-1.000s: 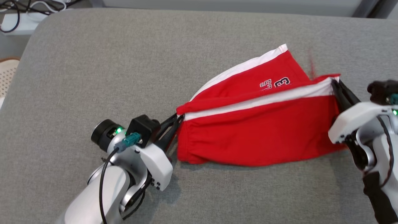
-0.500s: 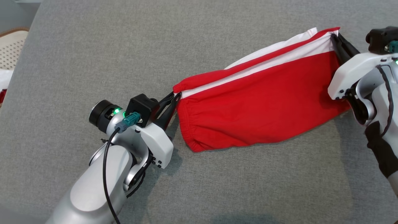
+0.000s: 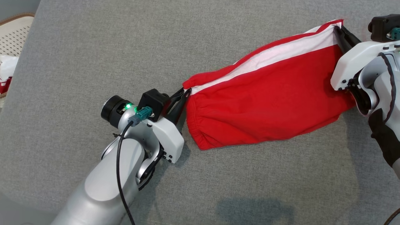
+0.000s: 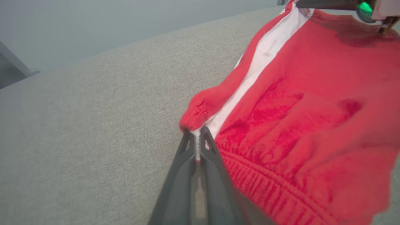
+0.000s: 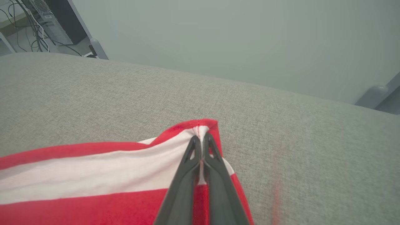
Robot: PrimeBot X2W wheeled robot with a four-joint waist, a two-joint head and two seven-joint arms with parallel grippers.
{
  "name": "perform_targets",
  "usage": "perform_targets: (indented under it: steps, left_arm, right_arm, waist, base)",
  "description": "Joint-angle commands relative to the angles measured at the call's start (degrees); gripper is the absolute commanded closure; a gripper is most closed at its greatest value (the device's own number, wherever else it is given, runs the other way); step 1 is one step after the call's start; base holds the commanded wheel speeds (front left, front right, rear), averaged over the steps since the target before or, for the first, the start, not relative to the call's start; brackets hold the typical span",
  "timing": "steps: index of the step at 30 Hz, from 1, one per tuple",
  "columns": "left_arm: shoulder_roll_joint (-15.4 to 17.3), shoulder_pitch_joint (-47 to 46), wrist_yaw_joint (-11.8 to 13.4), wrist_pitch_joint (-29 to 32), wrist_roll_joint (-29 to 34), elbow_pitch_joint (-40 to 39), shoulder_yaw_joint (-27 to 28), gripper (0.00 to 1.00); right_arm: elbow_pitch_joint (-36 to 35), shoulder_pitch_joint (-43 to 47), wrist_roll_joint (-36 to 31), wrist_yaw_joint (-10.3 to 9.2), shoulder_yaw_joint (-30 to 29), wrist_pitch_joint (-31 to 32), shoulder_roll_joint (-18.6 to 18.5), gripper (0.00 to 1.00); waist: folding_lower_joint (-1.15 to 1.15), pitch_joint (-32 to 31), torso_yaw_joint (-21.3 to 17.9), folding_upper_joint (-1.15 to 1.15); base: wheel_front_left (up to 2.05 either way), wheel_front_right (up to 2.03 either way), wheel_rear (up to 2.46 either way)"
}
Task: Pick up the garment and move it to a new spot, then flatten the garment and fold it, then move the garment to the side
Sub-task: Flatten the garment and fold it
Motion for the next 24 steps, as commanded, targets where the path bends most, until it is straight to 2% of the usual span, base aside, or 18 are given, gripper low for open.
perform_targets:
  steps: [1, 2, 3, 4, 13, 17, 20, 24]
  left_arm:
    - [0.8, -2.8, -0.6, -0.8, 0.0, -0.1, 1.4, 0.56]
    - [0.6, -3.0, -0.6, -1.2, 0.0, 0.4, 1.3, 0.31]
    - [0.4, -3.2, -0.7, -1.5, 0.0, 0.9, 1.3, 0.08]
    - [0.2, -3.4, -0.7, -1.7, 0.0, 1.4, 1.2, 0.00]
    - [-0.6, -2.8, 0.6, -5.2, -1.8, 3.9, 2.9, 0.00]
    - [-0.3, -0.1, 2.4, -8.1, -3.9, 4.4, 5.5, 0.00]
    - [0.2, 1.9, 3.7, -9.4, -4.8, 4.0, 6.9, 0.00]
    - [0.9, 5.0, 4.9, -10.8, -5.8, 2.8, 8.3, 0.00]
  right_arm:
    - [-0.2, -0.6, 1.1, 0.18, 1.3, -1.3, 0.9, 0.52]
    - [0.2, -0.8, 1.4, 0.18, 1.9, -1.6, 1.0, 0.11]
    - [0.6, -1.0, 1.8, 0.18, 2.4, -1.8, 1.0, 0.00]
    - [0.9, -1.1, 2.2, 0.18, 2.8, -2.1, 1.0, 0.00]
    - [0.7, -0.8, 4.7, 0.18, 6.1, -6.4, 0.9, 0.00]
    - [-1.4, 1.6, 5.3, 0.18, 6.8, -8.0, 0.4, 0.00]
    - [-5.0, 3.7, 4.8, 0.18, 5.1, -8.2, -0.3, 0.00]
    - [-11.8, 8.9, 1.8, 0.18, -0.1, -8.2, -0.9, 0.00]
  waist:
    - [0.00, -0.1, -0.2, 0.00]
    - [0.00, -0.1, -0.3, 0.00]
    - [0.00, -0.2, -0.3, 0.00]
    - [0.00, -0.3, -0.4, 0.00]
    - [0.00, -2.2, -1.8, 0.00]
    - [0.00, -4.4, -3.2, 0.00]
    - [0.00, -6.0, -4.1, 0.00]
    - [0.00, -8.4, -5.2, 0.00]
  base:
    - [0.00, 0.00, 0.00]
    - [0.00, 0.00, 0.00]
    - [0.00, 0.00, 0.00]
    - [0.00, 0.00, 0.00]
    - [0.00, 0.00, 0.00]
    - [0.00, 0.00, 0.00]
    - [0.00, 0.00, 0.00]
    - [0.00, 0.00, 0.00]
